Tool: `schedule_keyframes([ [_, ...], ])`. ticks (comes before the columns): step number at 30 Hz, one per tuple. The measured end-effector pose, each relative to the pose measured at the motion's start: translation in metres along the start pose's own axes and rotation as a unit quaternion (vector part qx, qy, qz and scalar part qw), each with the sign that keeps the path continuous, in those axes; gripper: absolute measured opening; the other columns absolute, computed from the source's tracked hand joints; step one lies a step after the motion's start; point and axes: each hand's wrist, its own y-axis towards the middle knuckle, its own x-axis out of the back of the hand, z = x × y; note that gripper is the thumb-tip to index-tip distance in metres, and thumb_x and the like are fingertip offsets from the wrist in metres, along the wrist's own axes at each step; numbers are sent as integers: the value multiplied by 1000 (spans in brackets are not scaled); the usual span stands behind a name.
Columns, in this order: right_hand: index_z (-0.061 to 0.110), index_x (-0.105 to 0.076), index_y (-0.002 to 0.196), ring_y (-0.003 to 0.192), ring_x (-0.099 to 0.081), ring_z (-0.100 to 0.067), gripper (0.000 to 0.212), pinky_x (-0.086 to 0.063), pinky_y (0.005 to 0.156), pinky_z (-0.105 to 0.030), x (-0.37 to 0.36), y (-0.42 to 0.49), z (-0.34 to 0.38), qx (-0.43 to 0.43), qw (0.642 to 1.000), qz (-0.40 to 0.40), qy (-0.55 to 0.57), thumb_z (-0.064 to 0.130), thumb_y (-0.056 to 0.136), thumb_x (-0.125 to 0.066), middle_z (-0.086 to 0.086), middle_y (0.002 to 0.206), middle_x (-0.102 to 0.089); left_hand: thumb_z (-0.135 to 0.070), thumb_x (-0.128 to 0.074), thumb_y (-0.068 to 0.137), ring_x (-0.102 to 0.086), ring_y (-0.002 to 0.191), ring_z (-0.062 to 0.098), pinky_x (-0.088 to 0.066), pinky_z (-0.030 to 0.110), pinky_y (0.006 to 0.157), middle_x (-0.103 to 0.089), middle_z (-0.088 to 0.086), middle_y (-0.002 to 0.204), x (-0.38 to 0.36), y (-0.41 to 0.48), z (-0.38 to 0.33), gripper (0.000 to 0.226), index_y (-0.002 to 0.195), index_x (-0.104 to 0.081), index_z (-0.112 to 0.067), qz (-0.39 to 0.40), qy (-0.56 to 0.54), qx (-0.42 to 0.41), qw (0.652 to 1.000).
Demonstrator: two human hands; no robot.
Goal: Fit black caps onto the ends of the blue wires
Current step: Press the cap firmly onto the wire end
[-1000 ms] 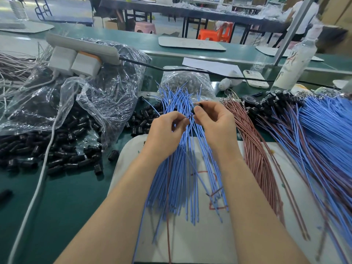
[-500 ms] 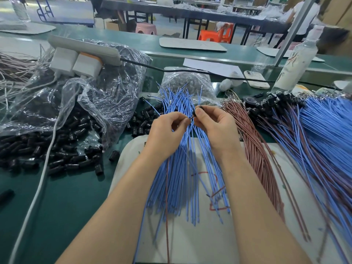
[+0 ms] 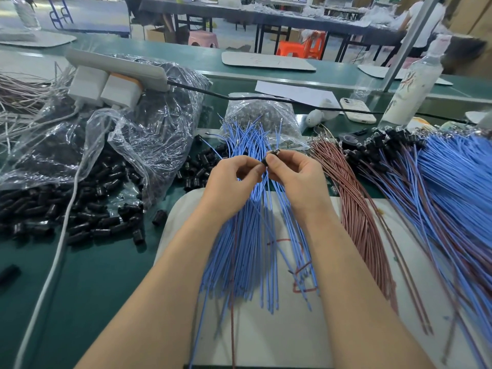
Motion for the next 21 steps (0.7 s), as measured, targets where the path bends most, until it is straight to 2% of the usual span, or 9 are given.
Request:
schedule_keyframes([
  [3, 19, -66, 80, 75, -63, -13, 12, -56, 79, -31, 2, 0, 0, -1, 1000, -16, 12, 10, 89, -65, 3, 75, -68, -20, -59, 93, -49, 55, -3, -38, 14, 59, -64, -7, 70, 1, -1, 1, 15, 89, -70, -9, 10, 1, 6, 1000],
  [6, 18, -67, 81, 75, -64, -11, 12, -56, 77, -27, 2, 1, 0, -6, 1000, -6, 12, 9, 88, -65, 3, 75, -69, -19, -59, 93, -56, 64, 7, -44, 24, 65, -65, -7, 69, 0, -1, -1, 14, 86, -69, -12, 6, -11, 11, 1000],
  [10, 17, -67, 82, 77, -64, -13, 9, -55, 79, -28, -3, 0, -2, -18, 1000, 9, 3, 9, 88, -65, 1, 77, -69, -18, -60, 93, -58, 68, 12, -46, 28, 67, -67, -5, 69, 1, 0, 1, 14, 82, -69, -16, -2, -28, 20, 999],
  [13, 20, -69, 84, 74, -65, -5, 6, -55, 79, -24, 0, -1, -1, -20, 1000, -2, 7, 15, 87, -68, 9, 73, -70, -19, -60, 92, -55, 63, 8, -42, 23, 62, -66, -8, 67, 1, -1, 1, 14, 81, -68, -20, 1, -36, 26, 999],
  [17, 17, -69, 84, 66, -63, -2, 8, -55, 70, -19, 4, 0, 0, -11, 998, -46, 49, 13, 89, -65, 10, 66, -68, -19, -59, 93, -48, 60, 11, -37, 24, 57, -68, 2, 71, 0, -1, 2, 14, 84, -69, -15, 1, -14, 22, 1000],
  [21, 13, -67, 84, 66, -66, -5, 8, -53, 64, -16, 3, 0, 0, -10, 998, -48, 48, 10, 90, -63, 5, 68, -68, -19, -58, 93, -42, 45, -3, -30, 9, 47, -60, -11, 61, 1, -2, 2, 15, 81, -68, -17, -1, 2, 15, 1000],
])
